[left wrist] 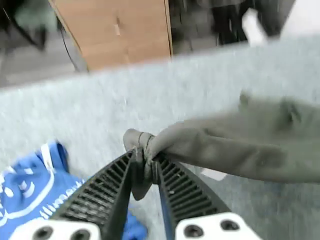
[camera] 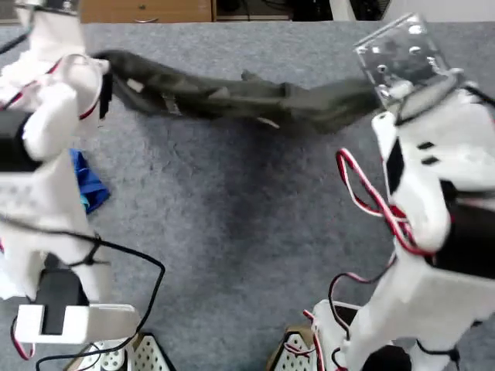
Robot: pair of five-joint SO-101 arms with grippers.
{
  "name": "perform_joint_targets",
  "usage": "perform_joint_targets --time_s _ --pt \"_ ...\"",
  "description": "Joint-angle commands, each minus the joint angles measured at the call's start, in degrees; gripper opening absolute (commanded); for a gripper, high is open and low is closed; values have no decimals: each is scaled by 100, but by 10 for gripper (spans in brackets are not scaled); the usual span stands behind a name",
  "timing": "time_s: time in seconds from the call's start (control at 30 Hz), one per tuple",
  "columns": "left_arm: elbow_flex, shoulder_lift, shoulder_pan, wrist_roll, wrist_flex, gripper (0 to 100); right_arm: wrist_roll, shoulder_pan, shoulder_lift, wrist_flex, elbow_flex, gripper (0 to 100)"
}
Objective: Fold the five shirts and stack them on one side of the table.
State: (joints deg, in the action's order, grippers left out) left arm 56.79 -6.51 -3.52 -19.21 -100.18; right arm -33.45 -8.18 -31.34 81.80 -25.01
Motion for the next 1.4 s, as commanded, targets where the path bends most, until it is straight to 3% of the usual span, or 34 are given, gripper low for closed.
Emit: perform_joint_targets --time_s 0.0,0.27,0.43,0.77,1.0,1.17,1.37 --pt "668 -233 88 35 -18 18 -35 -127 -154 -659 -690 3" --pt "1213 -514 88 26 -26 18 -62 -127 -163 -1626 -1429 3" --pt "958 -927 88 -730 -53 18 -360 -127 -163 -1679 -2053 3" --pt "-1257 -2246 88 -2321 -53 18 -668 -127 -198 -1609 -2545 3" --pt "-2637 -3187 70 -3393 -18 18 -782 -127 -198 -914 -2545 3" --pt "-2664 -3354 44 -3473 132 18 -782 -145 -268 -668 -2607 2" --pt "-2646 -3363 35 -3464 897 18 -765 -769 -532 -659 -2554 2"
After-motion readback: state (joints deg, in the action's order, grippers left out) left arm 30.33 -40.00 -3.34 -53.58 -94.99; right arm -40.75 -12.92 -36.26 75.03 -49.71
